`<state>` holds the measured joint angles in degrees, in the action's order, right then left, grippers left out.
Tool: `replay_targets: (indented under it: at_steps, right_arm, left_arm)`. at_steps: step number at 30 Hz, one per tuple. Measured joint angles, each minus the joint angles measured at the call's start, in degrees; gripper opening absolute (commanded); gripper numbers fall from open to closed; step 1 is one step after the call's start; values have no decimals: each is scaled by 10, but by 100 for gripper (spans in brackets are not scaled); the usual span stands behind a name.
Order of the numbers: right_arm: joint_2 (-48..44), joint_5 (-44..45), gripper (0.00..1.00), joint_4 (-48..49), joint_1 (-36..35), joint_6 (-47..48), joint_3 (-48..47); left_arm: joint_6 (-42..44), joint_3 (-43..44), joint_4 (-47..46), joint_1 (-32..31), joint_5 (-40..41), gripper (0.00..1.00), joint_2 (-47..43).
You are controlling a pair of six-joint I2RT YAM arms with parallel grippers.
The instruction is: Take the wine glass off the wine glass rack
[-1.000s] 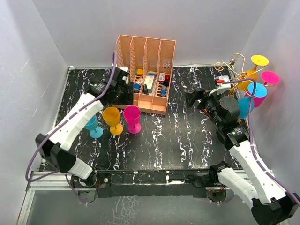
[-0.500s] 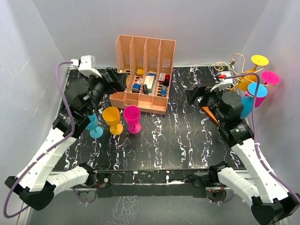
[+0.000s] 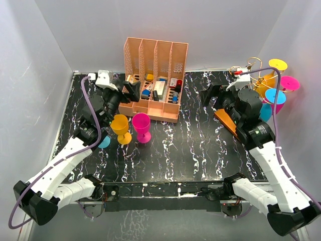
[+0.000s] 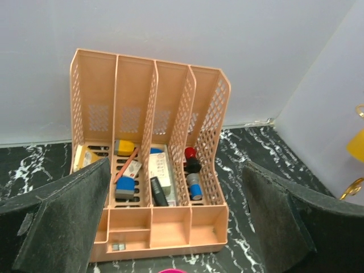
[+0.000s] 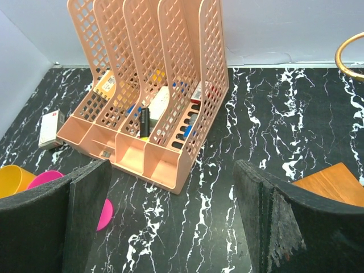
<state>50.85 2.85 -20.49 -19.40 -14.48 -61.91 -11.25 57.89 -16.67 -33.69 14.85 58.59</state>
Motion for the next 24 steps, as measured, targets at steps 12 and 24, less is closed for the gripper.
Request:
replay_targets:
  at_steps: [12, 24]
  right_arm:
    - [147, -9, 96, -53, 0, 56, -164]
    - [284, 187, 99, -117, 0, 151, -375]
  left_arm:
    - [35, -80, -63, 2, 32, 97, -30]
    - [62, -112, -97, -2, 44, 97, -37]
